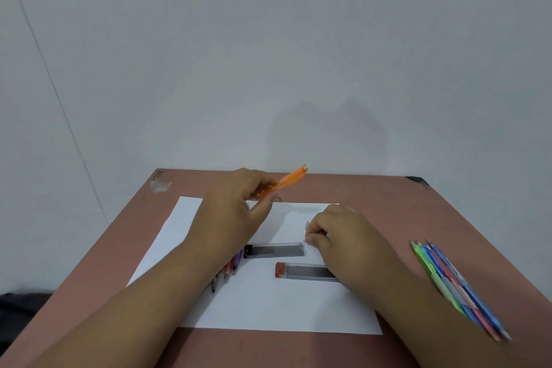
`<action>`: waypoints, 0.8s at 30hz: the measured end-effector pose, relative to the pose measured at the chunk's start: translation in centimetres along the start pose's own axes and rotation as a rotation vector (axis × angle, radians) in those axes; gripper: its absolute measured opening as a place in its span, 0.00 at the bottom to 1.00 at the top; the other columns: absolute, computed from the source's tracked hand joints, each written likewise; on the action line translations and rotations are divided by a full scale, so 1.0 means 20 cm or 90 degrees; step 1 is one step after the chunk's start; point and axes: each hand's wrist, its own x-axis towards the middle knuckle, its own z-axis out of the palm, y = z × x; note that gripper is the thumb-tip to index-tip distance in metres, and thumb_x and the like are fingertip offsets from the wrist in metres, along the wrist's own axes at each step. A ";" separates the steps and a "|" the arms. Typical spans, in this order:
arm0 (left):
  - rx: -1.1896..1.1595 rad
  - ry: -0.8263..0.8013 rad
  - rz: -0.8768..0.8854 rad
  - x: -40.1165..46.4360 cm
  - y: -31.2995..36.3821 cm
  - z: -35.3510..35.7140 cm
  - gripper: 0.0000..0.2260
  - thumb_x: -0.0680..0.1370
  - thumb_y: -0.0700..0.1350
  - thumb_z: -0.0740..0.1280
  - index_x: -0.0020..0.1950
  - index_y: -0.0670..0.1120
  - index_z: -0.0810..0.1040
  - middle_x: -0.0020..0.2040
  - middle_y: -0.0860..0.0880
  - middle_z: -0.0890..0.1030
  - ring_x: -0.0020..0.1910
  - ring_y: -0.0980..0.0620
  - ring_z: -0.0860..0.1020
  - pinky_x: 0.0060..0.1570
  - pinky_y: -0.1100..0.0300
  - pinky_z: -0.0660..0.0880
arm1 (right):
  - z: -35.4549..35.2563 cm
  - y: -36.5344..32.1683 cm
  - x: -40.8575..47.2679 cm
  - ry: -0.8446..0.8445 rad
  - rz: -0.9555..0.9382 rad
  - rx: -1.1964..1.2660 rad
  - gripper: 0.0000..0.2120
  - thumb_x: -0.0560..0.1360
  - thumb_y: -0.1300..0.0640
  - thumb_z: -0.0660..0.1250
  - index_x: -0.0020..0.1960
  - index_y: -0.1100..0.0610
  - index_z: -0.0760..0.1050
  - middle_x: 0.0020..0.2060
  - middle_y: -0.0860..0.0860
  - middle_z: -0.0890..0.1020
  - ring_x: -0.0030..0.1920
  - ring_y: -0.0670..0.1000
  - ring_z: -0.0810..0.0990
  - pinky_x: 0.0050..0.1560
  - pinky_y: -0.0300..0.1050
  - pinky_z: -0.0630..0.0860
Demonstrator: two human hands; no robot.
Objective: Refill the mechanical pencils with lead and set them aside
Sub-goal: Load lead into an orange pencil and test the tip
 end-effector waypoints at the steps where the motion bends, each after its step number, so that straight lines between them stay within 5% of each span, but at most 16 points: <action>1: 0.002 0.003 -0.001 0.00 -0.01 0.00 0.07 0.78 0.44 0.72 0.55 0.52 0.83 0.47 0.59 0.82 0.48 0.58 0.81 0.48 0.53 0.81 | 0.00 0.00 0.00 0.008 0.001 -0.004 0.11 0.82 0.55 0.63 0.41 0.48 0.78 0.47 0.44 0.79 0.55 0.49 0.73 0.56 0.48 0.75; 7: 0.058 0.011 0.013 0.01 -0.02 -0.01 0.08 0.76 0.41 0.73 0.53 0.53 0.83 0.47 0.59 0.80 0.47 0.58 0.78 0.49 0.57 0.78 | -0.05 -0.02 -0.05 0.271 -0.039 0.196 0.05 0.80 0.57 0.68 0.46 0.51 0.81 0.41 0.41 0.81 0.45 0.43 0.77 0.43 0.33 0.72; 12: 0.077 0.003 0.031 0.00 -0.02 -0.01 0.09 0.75 0.41 0.73 0.52 0.53 0.83 0.47 0.58 0.81 0.47 0.56 0.78 0.47 0.56 0.78 | -0.06 -0.03 -0.09 0.471 -0.176 0.215 0.05 0.74 0.65 0.75 0.45 0.56 0.84 0.36 0.44 0.83 0.40 0.46 0.81 0.39 0.41 0.77; 24: 0.104 -0.005 0.042 0.00 -0.02 -0.01 0.08 0.75 0.43 0.74 0.51 0.55 0.84 0.48 0.59 0.81 0.47 0.56 0.78 0.45 0.55 0.79 | -0.07 -0.04 -0.09 0.512 -0.243 0.216 0.06 0.72 0.68 0.75 0.43 0.58 0.83 0.34 0.46 0.82 0.40 0.44 0.79 0.40 0.36 0.76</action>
